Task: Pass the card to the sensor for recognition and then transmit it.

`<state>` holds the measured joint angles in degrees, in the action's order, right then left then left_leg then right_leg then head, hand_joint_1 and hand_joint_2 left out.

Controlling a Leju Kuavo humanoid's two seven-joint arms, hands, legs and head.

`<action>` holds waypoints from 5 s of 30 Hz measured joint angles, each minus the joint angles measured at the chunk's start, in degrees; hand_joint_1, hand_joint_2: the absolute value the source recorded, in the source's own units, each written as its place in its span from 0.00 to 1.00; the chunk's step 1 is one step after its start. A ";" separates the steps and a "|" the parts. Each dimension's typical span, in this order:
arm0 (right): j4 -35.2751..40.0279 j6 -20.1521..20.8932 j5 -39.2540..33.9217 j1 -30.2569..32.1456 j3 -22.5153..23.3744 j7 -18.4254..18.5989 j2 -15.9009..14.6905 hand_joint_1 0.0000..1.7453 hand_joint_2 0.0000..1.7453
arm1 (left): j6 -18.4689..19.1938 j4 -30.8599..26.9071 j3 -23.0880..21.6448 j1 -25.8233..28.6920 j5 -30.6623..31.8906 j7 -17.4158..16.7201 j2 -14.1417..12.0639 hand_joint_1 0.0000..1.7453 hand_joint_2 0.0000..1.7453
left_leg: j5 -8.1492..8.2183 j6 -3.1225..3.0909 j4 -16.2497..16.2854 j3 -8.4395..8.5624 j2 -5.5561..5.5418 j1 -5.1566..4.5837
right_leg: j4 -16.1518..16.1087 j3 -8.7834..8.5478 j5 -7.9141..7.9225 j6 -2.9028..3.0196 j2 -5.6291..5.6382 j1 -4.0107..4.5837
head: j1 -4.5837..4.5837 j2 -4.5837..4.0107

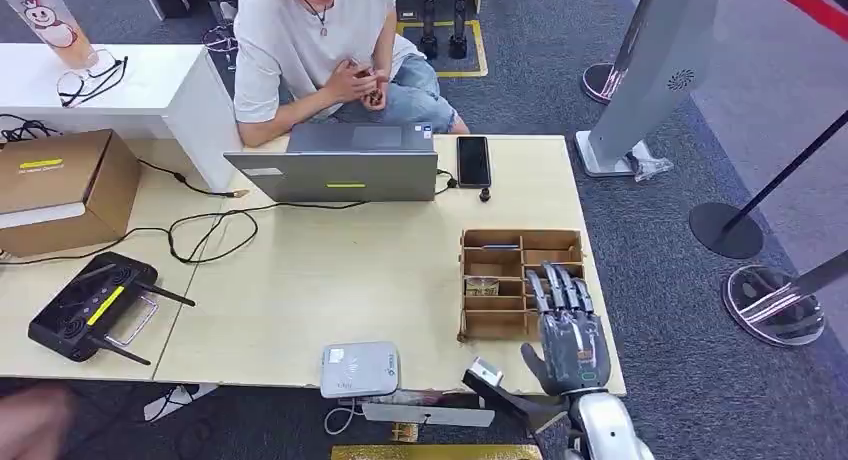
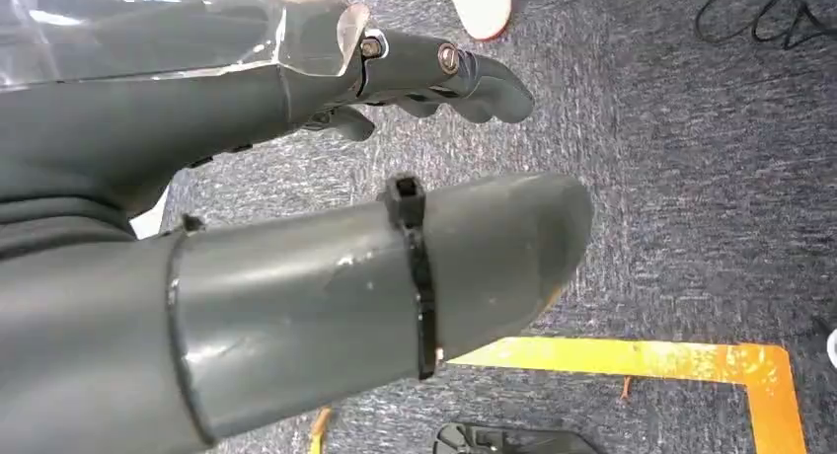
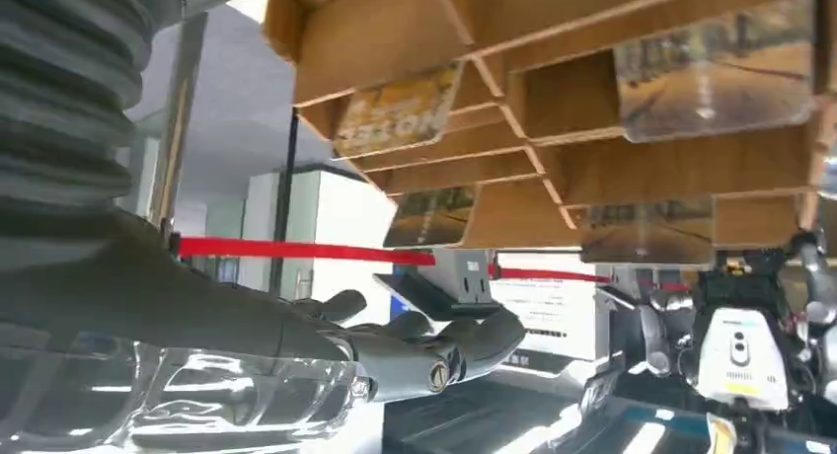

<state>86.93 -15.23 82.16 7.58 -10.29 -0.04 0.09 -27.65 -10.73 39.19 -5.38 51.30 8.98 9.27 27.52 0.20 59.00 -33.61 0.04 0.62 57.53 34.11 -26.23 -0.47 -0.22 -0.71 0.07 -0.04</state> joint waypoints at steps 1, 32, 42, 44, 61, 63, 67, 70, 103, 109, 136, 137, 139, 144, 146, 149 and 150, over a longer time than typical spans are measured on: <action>0.53 0.85 -0.04 0.23 0.18 0.02 -0.28 0.00 1.00 | 0.04 0.00 0.00 0.00 -0.02 0.02 0.00 0.00 0.00 | 0.00 0.00 0.00 0.00 0.00 0.00 | 0.00 0.00 0.00 0.00 0.00 0.00 | -0.02 0.00; 7.39 16.26 -4.52 -0.67 1.16 0.00 -9.48 0.00 1.00 | 0.28 0.00 0.02 0.00 0.44 -0.22 -0.13 0.00 0.00 | 0.02 -0.02 0.00 -0.01 0.00 -0.01 | 0.00 -0.01 0.00 0.00 -0.02 0.00 | 0.00 0.00; 5.96 16.24 -4.83 -1.88 0.26 0.15 -10.12 0.33 1.00 | 0.28 0.00 0.20 0.02 0.26 0.00 -0.13 0.00 0.00 | 0.03 -0.02 0.00 -0.02 0.00 0.00 | 0.00 -0.01 0.00 -0.01 -0.02 0.00 | -0.02 0.00; 5.77 16.24 -5.09 -1.94 0.20 0.31 -10.12 0.34 1.00 | 0.28 0.00 0.33 0.02 0.22 0.00 -0.13 0.00 0.00 | 0.03 -0.02 0.00 -0.02 0.00 0.00 | 0.00 -0.01 -0.01 -0.01 -0.02 0.00 | -0.02 0.00; 5.59 16.26 -4.35 -2.19 -0.77 1.20 -10.12 0.27 1.00 | 0.31 0.00 0.52 0.02 0.22 0.00 -0.11 0.00 0.00 | 0.03 -0.02 0.00 -0.02 0.00 0.00 | 0.00 -0.01 0.00 -0.01 -0.02 0.00 | 0.00 0.00; 5.57 16.26 -4.37 -2.19 -0.81 1.20 -10.12 0.26 1.00 | 0.31 0.00 0.52 0.01 0.22 0.00 -0.11 0.00 0.00 | 0.03 -0.02 0.00 -0.02 0.00 0.00 | 0.00 -0.01 0.00 -0.01 -0.02 0.00 | 0.00 0.00; 5.05 16.26 -4.39 -2.29 -0.81 1.20 -10.12 0.30 1.00 | 0.31 0.00 0.52 0.01 0.28 0.00 -0.11 0.00 0.00 | 0.03 -0.02 0.00 -0.02 -0.01 0.00 | 0.00 -0.01 0.00 -0.01 -0.02 0.00 | 0.00 0.00; 4.30 16.35 -4.52 -2.84 -0.83 1.20 -10.12 0.32 1.00 | 0.31 0.00 0.52 0.01 0.28 0.00 -0.11 0.00 0.00 | 0.03 -0.02 0.00 -0.02 0.00 0.00 | 0.00 -0.01 0.00 -0.01 -0.01 0.00 | 0.00 0.00; -1.38 15.06 -4.79 -6.72 -2.30 1.84 -10.16 0.48 1.00 | 0.15 0.00 1.42 0.18 -0.11 0.26 -0.11 0.00 0.00 | 0.02 -0.02 0.00 -0.01 -0.01 0.00 | 0.00 -0.01 -0.01 -0.01 -0.06 0.00 | -0.02 0.00; 0.39 15.10 -4.31 -5.35 -2.34 2.05 -10.16 0.74 1.00 | 0.22 0.00 1.42 0.19 0.02 0.26 -0.11 0.00 0.00 | 0.03 -0.02 0.00 -0.01 -0.01 0.00 | 0.00 -0.01 -0.01 -0.01 -0.05 0.00 | -0.02 0.00; 4.96 8.61 -0.13 -2.98 -2.34 -0.78 -10.14 1.00 1.00 | 0.44 0.00 1.42 0.19 0.04 0.90 -0.11 0.00 0.00 | 0.03 -0.02 0.00 -0.01 -0.01 0.00 | 0.00 -0.01 -0.01 -0.02 -0.05 0.00 | -0.02 0.00; 5.20 7.90 0.00 -2.90 -2.34 -1.25 -10.05 1.00 1.00 | 0.44 0.00 1.42 0.19 0.04 0.96 -0.11 0.00 0.00 | 0.03 -0.02 0.00 -0.01 -0.01 0.00 | 0.00 -0.01 -0.01 -0.02 -0.05 0.00 | 0.00 0.00; 5.79 5.67 0.13 -2.78 -2.36 -2.23 -9.94 1.00 1.00 | 0.41 0.00 1.42 0.19 0.04 1.01 -0.11 0.00 0.00 | 0.03 -0.02 0.00 -0.01 -0.01 0.00 | 0.00 -0.01 -0.01 -0.02 -0.05 0.00 | -0.02 0.00; 7.43 -1.20 0.31 -2.76 -2.34 -4.65 -9.37 1.00 1.00 | 0.22 0.00 1.42 0.19 0.04 1.31 -0.09 0.00 0.00 | 0.03 -0.02 0.00 -0.01 -0.01 0.00 | 0.00 -0.01 -0.01 -0.02 -0.05 0.00 | 0.00 0.00; 8.02 -3.53 0.24 -2.76 -2.32 -5.53 -9.09 1.00 1.00 | 0.06 0.00 1.44 0.19 0.04 1.33 -0.09 0.00 0.00 | 0.03 -0.02 0.00 -0.01 -0.01 0.00 | 0.00 -0.01 -0.01 -0.02 -0.05 0.00 | 0.00 0.00; 8.81 -6.21 -0.04 -2.78 -2.30 -6.84 -8.57 1.00 1.00 | -0.09 0.00 1.46 0.19 0.02 1.33 -0.07 0.00 0.00 | 0.03 -0.02 0.00 -0.01 -0.01 0.00 | 0.00 -0.01 -0.01 -0.02 -0.05 0.00 | 0.00 0.00; 9.07 -7.29 -0.48 -2.77 -2.27 -7.36 -8.37 1.00 1.00 | -0.15 0.00 1.51 0.19 0.02 1.36 -0.04 0.00 0.00 | 0.03 -0.02 0.00 -0.01 -0.01 0.00 | 0.00 -0.01 -0.01 -0.02 -0.05 0.00 | 0.00 0.00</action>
<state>95.99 -22.53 81.68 4.80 -12.57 -7.41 -8.28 -27.80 -10.73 40.70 -5.19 51.32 10.34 9.22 27.55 0.18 59.00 -33.62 0.04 0.62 57.53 34.10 -26.24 -0.49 -0.27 -0.71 0.07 -0.04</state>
